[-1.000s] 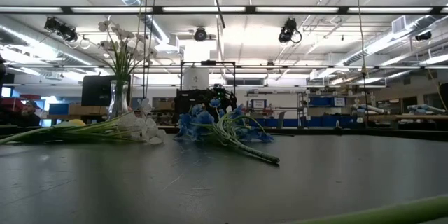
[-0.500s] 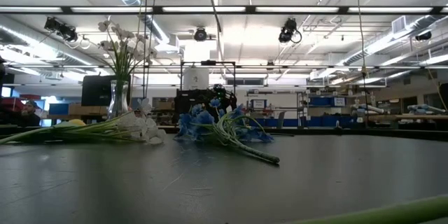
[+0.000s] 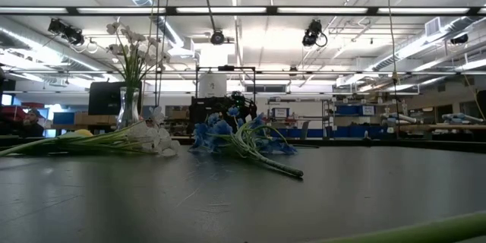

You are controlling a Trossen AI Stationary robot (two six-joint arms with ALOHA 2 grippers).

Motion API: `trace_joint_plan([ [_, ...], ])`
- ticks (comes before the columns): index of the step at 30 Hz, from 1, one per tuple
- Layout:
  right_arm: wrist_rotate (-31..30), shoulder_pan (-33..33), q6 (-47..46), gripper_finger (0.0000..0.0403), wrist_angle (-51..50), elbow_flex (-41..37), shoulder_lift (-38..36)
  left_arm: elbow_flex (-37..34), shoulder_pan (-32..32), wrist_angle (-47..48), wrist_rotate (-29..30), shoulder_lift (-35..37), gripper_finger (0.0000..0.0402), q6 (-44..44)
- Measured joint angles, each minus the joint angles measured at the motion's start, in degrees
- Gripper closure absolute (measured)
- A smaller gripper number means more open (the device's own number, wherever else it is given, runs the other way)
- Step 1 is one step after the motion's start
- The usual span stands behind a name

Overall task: Sort flowers into vase by color
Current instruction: Put the right yellow flower into the transparent vase

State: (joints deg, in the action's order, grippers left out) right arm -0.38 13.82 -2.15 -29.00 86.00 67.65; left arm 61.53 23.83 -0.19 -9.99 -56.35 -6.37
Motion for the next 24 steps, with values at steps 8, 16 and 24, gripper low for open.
trace_joint_plan([
  [8, 2.5, -1.1, 0.2, 0.0341, 0.6, 0.0, -3.4, 0.0, 0.0, 0.1, 1.1, 0.2, 0.0395, 0.1],
  [16, 1.9, -1.4, 0.2, 0.0342, 1.8, -0.1, -4.7, 0.0, 0.0, 0.3, 1.2, 0.6, 0.0395, 1.3],
  [24, 1.9, -1.4, 0.2, 0.0342, 5.0, -0.1, -3.4, 0.0, 1.5, 10.1, 7.5, 5.6, 0.0395, 2.9],
])
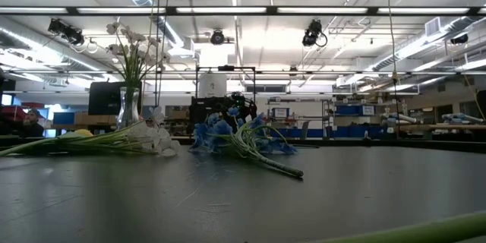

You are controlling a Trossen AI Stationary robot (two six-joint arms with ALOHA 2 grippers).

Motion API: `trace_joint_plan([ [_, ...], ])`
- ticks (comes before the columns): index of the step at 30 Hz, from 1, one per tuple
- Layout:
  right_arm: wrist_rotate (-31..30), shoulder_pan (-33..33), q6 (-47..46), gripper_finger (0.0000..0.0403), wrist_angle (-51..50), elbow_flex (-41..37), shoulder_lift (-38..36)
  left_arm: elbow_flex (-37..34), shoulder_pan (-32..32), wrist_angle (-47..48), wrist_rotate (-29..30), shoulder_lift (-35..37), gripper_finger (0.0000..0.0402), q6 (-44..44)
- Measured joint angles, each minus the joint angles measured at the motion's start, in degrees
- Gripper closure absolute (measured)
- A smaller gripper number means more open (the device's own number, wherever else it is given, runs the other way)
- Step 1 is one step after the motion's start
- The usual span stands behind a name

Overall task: Sort flowers into vase by color
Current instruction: Put the right yellow flower into the transparent vase

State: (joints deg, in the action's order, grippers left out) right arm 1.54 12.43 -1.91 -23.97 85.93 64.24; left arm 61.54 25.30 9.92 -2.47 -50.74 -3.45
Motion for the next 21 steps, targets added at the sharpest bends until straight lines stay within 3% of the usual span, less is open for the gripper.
trace_joint_plan([
  [5, 0.0, 0.0, 0.0, 0.0341, 0.4, 0.0, 0.3, 0.0, -0.1, 7.7, 10.8, 2.7, 0.0395, 3.8],
  [21, 0.0, 0.0, 0.0, 0.0341, 0.4, 0.0, 0.4, -0.2, 7.5, 14.7, 13.1, 2.8, 0.0395, 11.0],
])
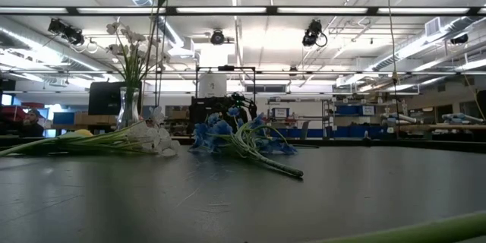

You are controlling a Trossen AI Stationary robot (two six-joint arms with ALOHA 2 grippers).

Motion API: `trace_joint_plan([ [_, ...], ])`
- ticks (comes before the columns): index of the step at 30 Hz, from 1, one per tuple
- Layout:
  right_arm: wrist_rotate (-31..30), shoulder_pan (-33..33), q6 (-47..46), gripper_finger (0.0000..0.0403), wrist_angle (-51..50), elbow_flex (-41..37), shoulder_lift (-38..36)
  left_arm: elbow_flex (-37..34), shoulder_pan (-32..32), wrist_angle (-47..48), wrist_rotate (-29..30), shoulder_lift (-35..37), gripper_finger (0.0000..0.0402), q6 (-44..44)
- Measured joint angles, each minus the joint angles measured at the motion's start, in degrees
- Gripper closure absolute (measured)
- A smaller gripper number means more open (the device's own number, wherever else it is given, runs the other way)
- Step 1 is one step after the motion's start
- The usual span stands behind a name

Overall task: Sort flowers into vase by color
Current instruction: Put the right yellow flower into the transparent vase

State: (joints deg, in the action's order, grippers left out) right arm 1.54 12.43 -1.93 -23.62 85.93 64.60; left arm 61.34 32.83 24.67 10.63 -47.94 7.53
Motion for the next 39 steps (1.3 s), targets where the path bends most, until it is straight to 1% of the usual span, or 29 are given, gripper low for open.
trace_joint_plan([
  [3, 0.0, 0.0, 0.0, 0.0341, 0.0, 0.0, 0.0, -0.3, 1.6, -0.3, -0.8, 0.0, 0.0395, 1.8],
  [9, 0.0, 0.0, 0.0, 0.0341, 0.0, 0.0, 0.0, -6.8, 3.5, -5.8, -1.2, 0.8, 0.0395, 3.4],
  [13, 0.0, 0.0, 0.0, 0.0341, 0.0, 0.0, 0.0, -8.2, 3.7, -10.4, 1.1, 1.3, 0.0395, 6.4],
  [17, 0.0, 0.0, 0.0, 0.0341, 0.0, 0.0, 0.0, -8.2, 4.8, -10.6, 4.1, 1.4, 0.0395, 9.2],
  [22, 0.0, 0.0, 0.0, 0.0341, 0.0, 0.0, 0.0, -8.5, 8.5, -9.5, 4.9, 2.3, 0.0395, 5.8],
  [25, 0.0, 0.0, 0.0, 0.0341, 0.0, 0.0, 0.0, -10.5, 10.3, -9.8, 4.6, 3.2, 0.0395, 3.2],
  [30, 0.0, 0.0, 0.0, 0.0341, 0.0, 0.0, 0.0, -15.7, 12.0, -12.7, 3.2, 6.1, 0.0395, 0.1],
  [36, 0.0, 0.0, 0.0, 0.0342, 0.0, 0.0, 0.0, -23.5, 13.9, -21.3, 3.1, 9.5, 0.0395, -1.6],
  [39, 0.0, 0.0, 0.0, 0.0342, 0.0, 0.0, 0.0, -26.4, 15.3, -21.9, 3.0, 10.0, 0.0394, -3.5],
])
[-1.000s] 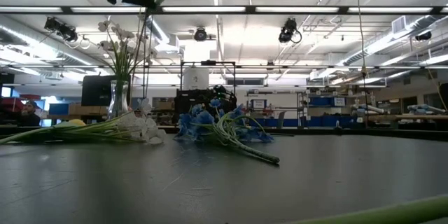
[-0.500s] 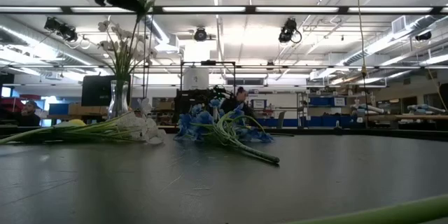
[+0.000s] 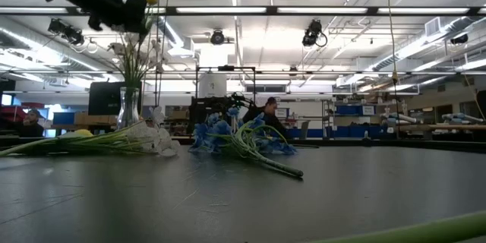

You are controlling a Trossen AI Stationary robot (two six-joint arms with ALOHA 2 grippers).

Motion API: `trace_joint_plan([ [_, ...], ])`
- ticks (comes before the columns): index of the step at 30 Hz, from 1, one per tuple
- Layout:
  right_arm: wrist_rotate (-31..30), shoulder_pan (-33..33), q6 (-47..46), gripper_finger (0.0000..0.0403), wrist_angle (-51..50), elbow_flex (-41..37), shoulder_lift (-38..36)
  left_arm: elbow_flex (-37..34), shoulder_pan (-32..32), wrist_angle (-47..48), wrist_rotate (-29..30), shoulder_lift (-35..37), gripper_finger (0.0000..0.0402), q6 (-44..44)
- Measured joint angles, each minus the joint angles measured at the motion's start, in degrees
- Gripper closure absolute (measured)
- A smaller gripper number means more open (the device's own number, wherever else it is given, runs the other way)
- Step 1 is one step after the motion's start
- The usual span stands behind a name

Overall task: Sort flowers into vase by color
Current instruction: Put the right yellow flower into the transparent vase

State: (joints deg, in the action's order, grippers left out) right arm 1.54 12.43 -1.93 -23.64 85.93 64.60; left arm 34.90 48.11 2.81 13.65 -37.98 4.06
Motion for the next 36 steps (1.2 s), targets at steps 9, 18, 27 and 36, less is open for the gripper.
trace_joint_plan([
  [9, 0.0, 0.0, 0.0, 0.0342, 0.0, 0.0, 0.0, -5.6, 3.6, -1.0, 0.0, 0.2, 0.0383, -4.8],
  [18, 0.0, 0.0, 0.0, 0.0342, 0.0, 0.0, 0.0, -7.2, 4.6, -2.3, 0.0, 0.2, 0.0347, -5.4],
  [27, 0.0, 0.0, 0.0, 0.0342, 0.0, 0.0, 0.0, -7.2, 4.4, -2.2, -3.3, 0.1, 0.0271, -5.5],
  [36, 0.0, 0.0, 0.0, 0.0342, 0.0, 0.0, 0.0, -5.2, 3.9, -2.3, -4.5, 0.1, 0.0193, -4.7],
])
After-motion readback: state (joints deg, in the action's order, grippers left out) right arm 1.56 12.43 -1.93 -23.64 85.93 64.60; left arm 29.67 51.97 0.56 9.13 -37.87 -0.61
